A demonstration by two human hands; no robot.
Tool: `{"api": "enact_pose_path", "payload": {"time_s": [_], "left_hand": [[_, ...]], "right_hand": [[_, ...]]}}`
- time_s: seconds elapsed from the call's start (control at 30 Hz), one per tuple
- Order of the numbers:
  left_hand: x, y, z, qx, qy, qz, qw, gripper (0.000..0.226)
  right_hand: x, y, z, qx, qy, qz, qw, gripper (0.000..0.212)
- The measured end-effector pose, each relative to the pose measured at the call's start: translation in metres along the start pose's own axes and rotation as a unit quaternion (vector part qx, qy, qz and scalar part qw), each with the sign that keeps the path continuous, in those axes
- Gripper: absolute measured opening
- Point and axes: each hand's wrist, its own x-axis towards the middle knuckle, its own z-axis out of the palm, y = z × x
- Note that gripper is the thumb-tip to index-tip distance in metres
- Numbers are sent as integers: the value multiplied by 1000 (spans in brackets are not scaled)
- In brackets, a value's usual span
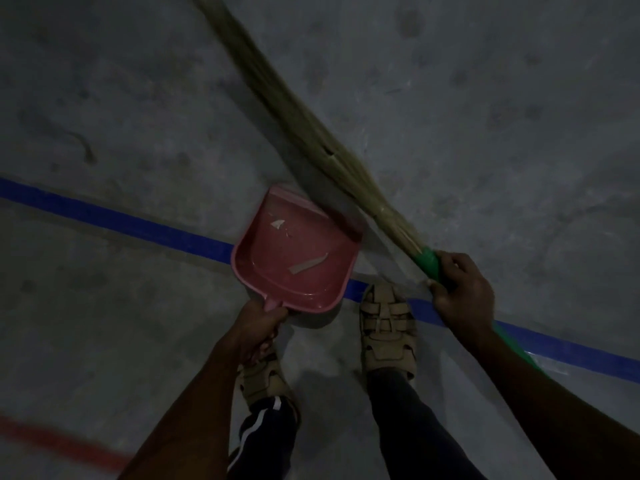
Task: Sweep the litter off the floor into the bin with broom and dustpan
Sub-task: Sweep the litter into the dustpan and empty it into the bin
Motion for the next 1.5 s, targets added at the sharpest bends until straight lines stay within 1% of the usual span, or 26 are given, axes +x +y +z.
{"api": "enact_pose_path", "payload": {"time_s": [0.07, 0.17, 0.23, 0.3, 0.4, 0.43, 0.5, 0.53, 0.57, 0.63, 0.7, 0.8, 0.93, 1.07, 1.13, 1.23, 1.3, 1.37, 1.43, 1.5], "left_hand": [[-4, -6, -4, -9, 5, 6, 1000, 21], [-7, -18, -9, -1, 14, 5, 1000, 35], [-11, -25, -13, 1, 6, 0, 1000, 27], [-10, -34, -15, -10, 9, -7, 1000, 28], [-10, -39, -17, -13, 11, -1, 1000, 20], [-11, -40, -19, -17, 7, 4, 1000, 26], [-12, -42, -22, -22, 8, 8, 1000, 50], [-12, -43, -25, -20, 10, 3, 1000, 53], [-11, -44, -27, -20, 7, 0, 1000, 50], [-12, -44, -30, -22, 8, -9, 1000, 33], [-10, -47, -32, -35, 10, -13, 999, 31], [-11, -51, -38, -46, 21, -16, 999, 36], [-10, -55, -54, -22, 22, -13, 999, 34], [-17, -59, -65, -9, 29, -11, 999, 34], [-18, -64, -70, -20, 30, -17, 999, 34], [-14, -75, -77, -35, 37, -23, 998, 36], [-11, -78, -83, -44, 36, -28, 998, 34], [-9, -78, -89, -50, 30, -34, 998, 30], [-5, -78, -93, -40, 30, -41, 998, 31], [-1, -78, -97, -27, 32, -43, 998, 32]], "right_hand": [[11, -10, 7, -14, 7, 6, 1000, 52], [21, -20, 20, -39, -9, 19, 999, 53], [19, -24, 31, -60, -38, 19, 997, 53], [13, -27, 41, -76, -71, 16, 994, 52], [-2, -32, 50, -75, -113, 17, 991, 52], [-8, -34, 52, -73, -123, 13, 990, 52], [-18, -35, 54, -69, -144, 2, 987, 51], [-23, -35, 55, -67, -157, -6, 985, 50], [-27, -34, 57, -66, -169, -13, 983, 49], [-34, -31, 57, -67, -187, -31, 980, 53], [-37, -30, 55, -61, -198, -48, 977, 56], [-36, -31, 49, -60, -188, -88, 976, 54], [-31, -37, 44, -67, -162, -147, 974, 55], [-17, -55, 45, -41, -128, -166, 977, 57], [-8, -68, 51, -35, -109, -161, 980, 58], [5, -84, 64, -51, -96, -119, 987, 54], [13, -93, 76, -79, -106, -84, 988, 60], [17, -99, 85, -102, -122, -51, 986, 60], [15, -99, 90, -116, -144, -41, 982, 59], [8, -98, 94, -115, -175, -50, 977, 57]]}}
